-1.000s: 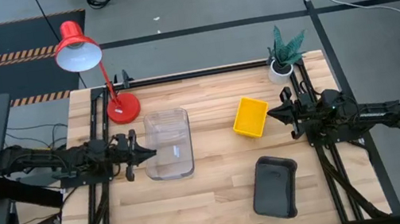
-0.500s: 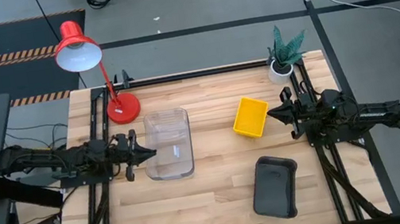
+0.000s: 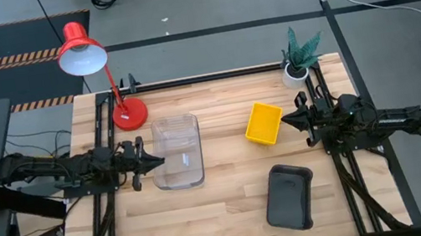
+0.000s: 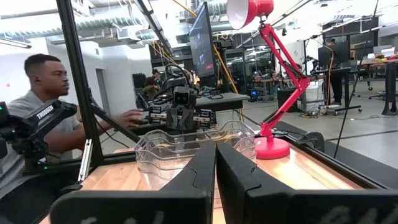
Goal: Stack baskets by color
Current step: Return to Home Position
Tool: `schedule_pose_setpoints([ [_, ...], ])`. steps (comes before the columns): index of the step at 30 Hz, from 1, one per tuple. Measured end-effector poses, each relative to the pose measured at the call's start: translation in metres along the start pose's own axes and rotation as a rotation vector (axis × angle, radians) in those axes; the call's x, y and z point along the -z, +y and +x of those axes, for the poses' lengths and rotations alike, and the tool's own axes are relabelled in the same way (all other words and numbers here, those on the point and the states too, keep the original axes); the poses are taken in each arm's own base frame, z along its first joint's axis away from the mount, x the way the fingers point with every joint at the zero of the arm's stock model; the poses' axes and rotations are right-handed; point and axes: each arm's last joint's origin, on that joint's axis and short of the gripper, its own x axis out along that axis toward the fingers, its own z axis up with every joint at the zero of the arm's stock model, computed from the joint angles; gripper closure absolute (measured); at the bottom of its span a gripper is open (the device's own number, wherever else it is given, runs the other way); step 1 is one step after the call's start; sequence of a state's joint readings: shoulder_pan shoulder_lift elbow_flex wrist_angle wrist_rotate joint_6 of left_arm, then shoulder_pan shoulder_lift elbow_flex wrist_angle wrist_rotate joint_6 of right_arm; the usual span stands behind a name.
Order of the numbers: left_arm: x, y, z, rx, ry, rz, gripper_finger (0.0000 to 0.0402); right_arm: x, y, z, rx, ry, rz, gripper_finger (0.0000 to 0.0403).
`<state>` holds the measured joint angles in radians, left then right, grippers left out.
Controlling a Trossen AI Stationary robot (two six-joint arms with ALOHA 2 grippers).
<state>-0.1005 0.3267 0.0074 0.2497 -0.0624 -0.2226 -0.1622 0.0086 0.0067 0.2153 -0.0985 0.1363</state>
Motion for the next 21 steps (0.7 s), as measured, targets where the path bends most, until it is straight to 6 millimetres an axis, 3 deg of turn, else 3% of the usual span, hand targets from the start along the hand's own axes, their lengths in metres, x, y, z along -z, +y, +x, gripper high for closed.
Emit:
schedule_pose_setpoints([
  [21,0.0001,0.0,0.0,0.0,0.0,0.0,0.0367,0.0,0.0,0.0,0.0,0.0,0.0,0.0384],
])
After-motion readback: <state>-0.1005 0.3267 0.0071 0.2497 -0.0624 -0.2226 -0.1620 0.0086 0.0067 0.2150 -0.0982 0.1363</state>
